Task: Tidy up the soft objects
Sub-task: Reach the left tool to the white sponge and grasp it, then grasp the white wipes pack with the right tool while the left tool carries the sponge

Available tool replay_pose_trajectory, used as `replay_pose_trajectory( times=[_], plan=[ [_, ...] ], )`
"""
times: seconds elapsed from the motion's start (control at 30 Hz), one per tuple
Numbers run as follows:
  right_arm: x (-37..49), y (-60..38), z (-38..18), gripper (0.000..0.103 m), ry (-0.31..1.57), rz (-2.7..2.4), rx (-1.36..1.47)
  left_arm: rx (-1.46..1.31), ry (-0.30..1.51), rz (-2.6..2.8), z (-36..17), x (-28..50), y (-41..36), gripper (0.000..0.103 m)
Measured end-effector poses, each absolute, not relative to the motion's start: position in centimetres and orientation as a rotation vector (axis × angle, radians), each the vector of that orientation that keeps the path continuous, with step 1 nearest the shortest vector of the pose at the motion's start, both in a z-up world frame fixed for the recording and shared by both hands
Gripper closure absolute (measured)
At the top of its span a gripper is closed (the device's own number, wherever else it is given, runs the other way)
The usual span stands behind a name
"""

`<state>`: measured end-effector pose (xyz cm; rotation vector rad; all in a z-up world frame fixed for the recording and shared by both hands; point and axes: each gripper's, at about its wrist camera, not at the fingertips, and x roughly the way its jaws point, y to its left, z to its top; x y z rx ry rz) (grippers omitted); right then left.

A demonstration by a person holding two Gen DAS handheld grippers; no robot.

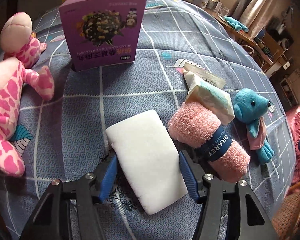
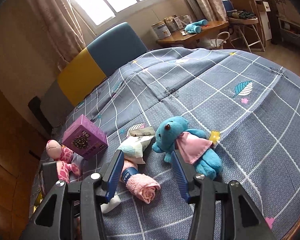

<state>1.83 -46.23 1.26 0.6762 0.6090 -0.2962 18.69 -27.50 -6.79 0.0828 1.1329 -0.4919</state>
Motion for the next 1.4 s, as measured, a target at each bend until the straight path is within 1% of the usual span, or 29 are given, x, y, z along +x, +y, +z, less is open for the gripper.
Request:
replay_pose_trajectory(
  times=[0.17,0.27,0.33,0.5,0.6,0.77,0.8,0.83,0.9,1.0,1.1,1.13,1.33,1.37,1.4],
  plan=[
    [0.8,-48.0,0.6,0.054,0.586,-0.350,0.784,0.096,1.043,-0.612,-3.8,17.0,-24.4,0.042],
    [0.8,-48.2,0.3,0.054,0.593,-0.347,0.803,0.159,1.014,-0.679,-2.9,14.5,-21.7,0.042],
    [1.1,-47.8,0.3,0.054,0.607,-0.336,0.785,0.204,1.032,-0.700,-3.5,13.2,-20.0,0.042],
    [2.6,-46.4,-0.3,0.054,0.682,-0.277,0.753,0.280,1.090,-0.659,-7.1,11.8,-17.3,0.042],
    [4.0,-45.5,-0.8,0.054,0.741,-0.230,0.762,0.290,1.082,-0.635,-8.4,11.1,-16.7,0.039],
    [9.0,-43.7,-0.5,0.046,0.818,-0.174,0.732,0.282,1.031,-0.617,-8.8,10.4,-16.9,0.038],
    [10.2,-43.5,-0.8,0.043,0.841,-0.175,0.727,0.273,1.026,-0.617,-8.7,10.4,-16.7,0.038],
    [11.6,-43.4,-1.3,0.039,0.872,-0.169,0.733,0.262,1.023,-0.618,-8.7,10.4,-16.6,0.038],
    [14.1,-43.4,-2.5,0.035,0.933,-0.198,0.742,0.242,1.019,-0.620,-8.7,10.4,-16.2,0.038],
    [16.9,-43.6,-3.9,0.034,0.997,-0.243,0.748,0.227,1.010,-0.619,-8.8,10.2,-15.9,0.038],
    [18.7,-43.6,-4.7,0.024,1.043,-0.292,0.711,0.213,1.001,-0.621,-8.8,10.2,-15.9,0.038],
    [19.2,-43.6,-4.9,0.023,1.054,-0.313,0.693,0.211,1.000,-0.622,-8.9,10.2,-15.9,0.038],
    [21.1,-43.5,-7.2,0.023,1.152,-0.365,0.659,0.195,0.990,-0.626,-8.8,10.0,-15.7,0.038],
    [21.0,-43.5,-7.5,0.025,1.151,-0.355,0.673,0.195,0.988,-0.626,-8.8,9.9,-15.6,0.038],
    [21.1,-43.5,-7.8,0.030,1.154,-0.347,0.674,0.194,0.987,-0.625,-8.7,9.8,-15.5,0.038]
  ],
)
